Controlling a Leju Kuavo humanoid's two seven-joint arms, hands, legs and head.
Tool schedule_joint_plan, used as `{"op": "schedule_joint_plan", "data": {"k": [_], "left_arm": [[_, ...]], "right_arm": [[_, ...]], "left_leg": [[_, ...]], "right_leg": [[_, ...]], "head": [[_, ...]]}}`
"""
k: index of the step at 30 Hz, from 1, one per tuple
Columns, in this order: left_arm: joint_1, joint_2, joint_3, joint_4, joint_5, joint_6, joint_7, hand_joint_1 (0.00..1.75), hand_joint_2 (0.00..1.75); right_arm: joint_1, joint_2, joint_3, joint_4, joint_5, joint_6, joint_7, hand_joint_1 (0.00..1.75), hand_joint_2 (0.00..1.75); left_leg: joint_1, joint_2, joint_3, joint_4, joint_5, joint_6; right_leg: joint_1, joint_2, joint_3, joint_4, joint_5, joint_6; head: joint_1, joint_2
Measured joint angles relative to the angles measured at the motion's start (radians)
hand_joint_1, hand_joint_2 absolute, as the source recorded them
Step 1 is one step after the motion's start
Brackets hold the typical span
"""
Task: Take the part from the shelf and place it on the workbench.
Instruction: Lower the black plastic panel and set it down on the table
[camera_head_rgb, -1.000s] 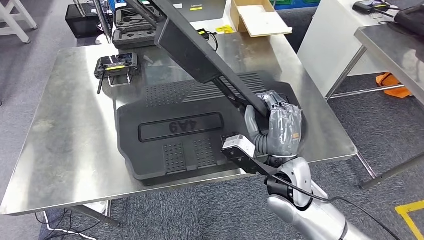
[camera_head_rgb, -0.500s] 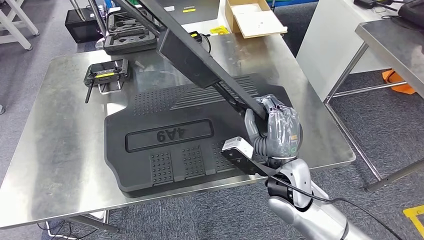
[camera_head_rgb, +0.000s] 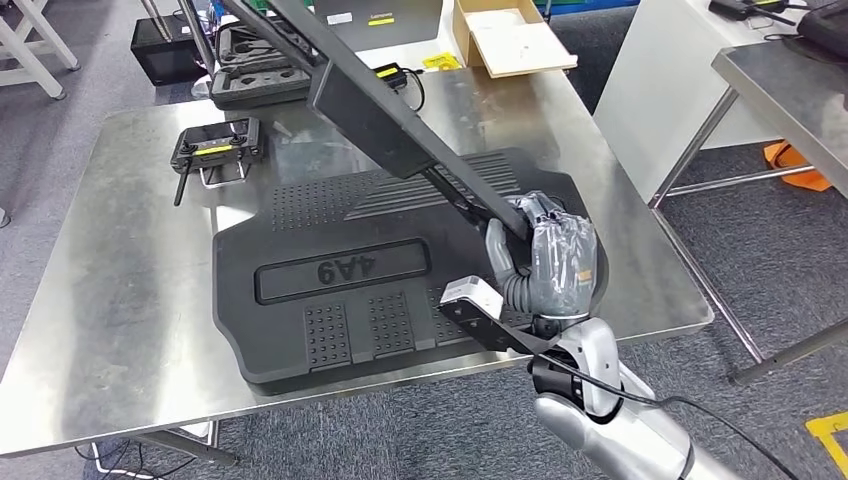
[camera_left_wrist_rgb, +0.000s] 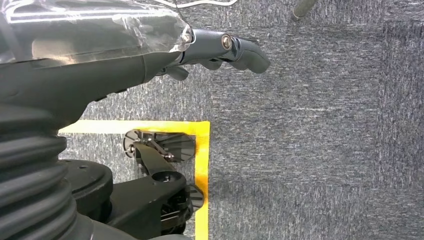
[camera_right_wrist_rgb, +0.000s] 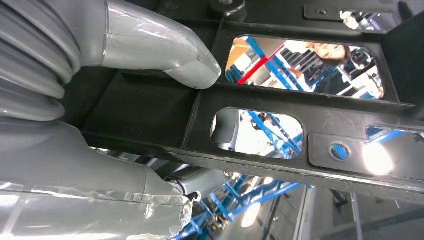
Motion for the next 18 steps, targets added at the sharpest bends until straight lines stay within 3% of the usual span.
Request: {"op": "schedule_joint_plan", "data": {"k": [1, 5, 12, 18], "left_arm": [[0.000, 0.000, 0.000, 0.000, 0.000, 0.001, 0.002, 0.00, 1.75], [0.001, 0.000, 0.000, 0.000, 0.006, 0.003, 0.007, 0.00, 0.00], [0.000, 0.000, 0.000, -0.001, 0.000, 0.015, 0.024, 0.00, 0.00], [-0.001, 0.000, 0.000, -0.006, -0.002, 0.019, 0.035, 0.00, 0.00]], "right_arm": [[-0.001, 0.000, 0.001, 0.002, 0.019, 0.000, 0.009, 1.75, 1.75], [-0.010, 0.000, 0.005, 0.012, 0.114, 0.004, 0.056, 1.75, 1.75], [-0.049, -0.004, 0.012, 0.043, 0.301, 0.072, 0.166, 1.75, 1.75], [-0.100, -0.007, 0.017, 0.092, 0.363, 0.124, 0.214, 1.75, 1.75]], "left_leg": [[0.000, 0.000, 0.000, 0.000, 0.000, 0.000], [0.000, 0.000, 0.002, 0.000, 0.000, 0.000], [0.000, 0.000, 0.003, 0.000, 0.000, 0.000], [0.000, 0.000, 0.004, 0.000, 0.000, 0.000]], "right_leg": [[0.000, 0.000, 0.001, -0.001, 0.000, 0.000], [0.000, 0.000, 0.004, -0.004, 0.001, 0.001], [-0.001, 0.000, 0.007, -0.007, 0.002, 0.003], [-0.002, 0.000, 0.009, -0.008, 0.003, 0.004]], "head": [[0.000, 0.000], [0.000, 0.000], [0.000, 0.000], [0.000, 0.000]]}}
